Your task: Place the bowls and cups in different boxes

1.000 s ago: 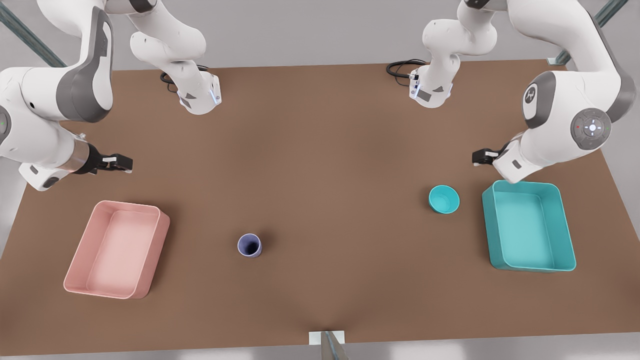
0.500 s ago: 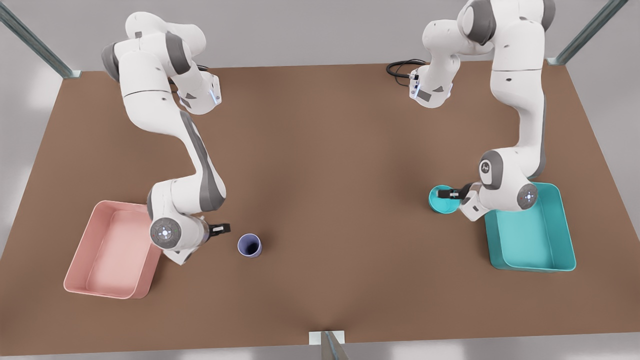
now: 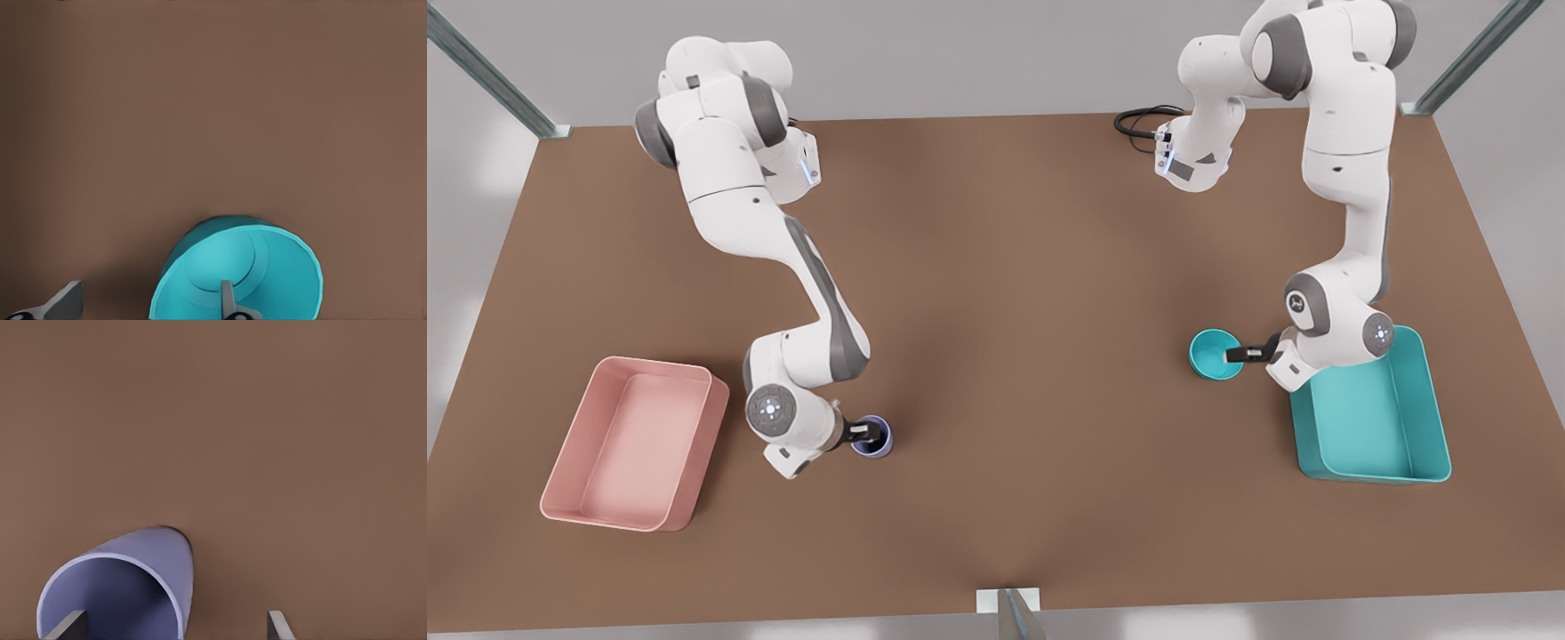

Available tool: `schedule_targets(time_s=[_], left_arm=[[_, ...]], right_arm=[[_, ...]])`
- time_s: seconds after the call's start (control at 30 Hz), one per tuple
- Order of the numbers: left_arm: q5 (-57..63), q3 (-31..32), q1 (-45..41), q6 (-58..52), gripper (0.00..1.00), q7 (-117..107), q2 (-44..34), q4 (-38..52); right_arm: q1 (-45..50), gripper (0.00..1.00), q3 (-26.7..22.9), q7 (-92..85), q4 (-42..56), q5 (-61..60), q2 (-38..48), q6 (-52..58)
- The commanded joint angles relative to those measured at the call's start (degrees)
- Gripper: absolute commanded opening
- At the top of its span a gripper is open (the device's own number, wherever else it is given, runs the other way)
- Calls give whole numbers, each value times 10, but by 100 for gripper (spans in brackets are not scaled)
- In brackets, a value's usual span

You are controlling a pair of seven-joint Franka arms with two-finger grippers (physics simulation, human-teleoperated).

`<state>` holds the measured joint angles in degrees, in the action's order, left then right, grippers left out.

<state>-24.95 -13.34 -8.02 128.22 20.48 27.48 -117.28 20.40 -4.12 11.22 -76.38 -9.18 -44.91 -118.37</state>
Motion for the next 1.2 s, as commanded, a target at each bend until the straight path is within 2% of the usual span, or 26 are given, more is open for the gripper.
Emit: schedule_targets(time_s=[0.0, 0.03, 0.07, 0.13, 0.17, 0.23, 0.27, 0.3, 0.37, 0.47, 0.5, 0.53, 0.57, 0.67, 0.77, 0.9, 1.03, 1.13, 1.17], left_arm=[[-33, 1, -1, 21, 97, 82, 4, 0], [-54, 1, -2, 17, 87, 83, 5, 0], [-54, 1, -2, 12, 72, 83, 5, 0], [-53, 1, -8, -4, 62, 84, 4, 0], [-53, 1, -9, -6, 53, 84, 4, 0], [-52, 1, -11, -10, 25, 83, 3, 0], [-51, 1, -12, -10, 21, 83, 2, 1], [-50, 1, -12, -10, 21, 83, 1, 2], [-41, 1, -19, -10, 21, 78, -5, 4], [-40, 0, -31, -67, 21, 40, -61, 20], [20, -9, -26, -102, 21, 14, -105, 50], [111, -10, -1, -162, 21, -28, -110, 120], [140, -13, 34, -215, 21, -29, -108, 172], [143, -13, 130, -215, 21, -26, -47, 249], [143, -11, 201, -207, 21, 12, -1, 287], [142, -11, 201, -113, 21, 13, 60, 282], [143, -11, 201, -75, 21, 28, 111, 280], [144, -11, 201, -67, 21, 29, 134, 281], [144, -11, 201, -68, 42, 29, 135, 281]], right_arm=[[-2, 100, 0, 59, -2, -1, -4, -25], [-4, 100, 0, 55, -3, -1, -5, -26], [-3, 100, 0, 54, -11, -1, -5, -26], [0, 100, 0, 54, -18, 0, -13, -27], [1, 100, 0, 54, -19, 0, -15, -30], [3, 100, 0, 54, -19, 2, -23, -31], [3, 100, 0, 54, -19, 2, -24, -32], [2, 90, 0, 53, -19, 2, -24, -33], [3, 51, 1, 53, -19, 3, -24, -33], [7, 37, 1, 53, -18, 3, -24, -32], [7, 26, 1, 53, -16, 3, -26, -32], [7, 21, 0, 52, -14, 4, -26, -32], [7, 21, 1, 53, -11, 4, -26, -32], [-11, 21, 0, -18, -11, -1, 5, -19], [-62, 21, -6, -143, -13, 7, 74, 72], [-176, 21, -20, -334, -11, 72, 138, 155], [-191, 21, -85, -391, -9, 88, 129, 155], [-229, 21, -87, -400, -6, 94, 91, 122], [-238, 21, -87, -414, -6, 91, 76, 100]])
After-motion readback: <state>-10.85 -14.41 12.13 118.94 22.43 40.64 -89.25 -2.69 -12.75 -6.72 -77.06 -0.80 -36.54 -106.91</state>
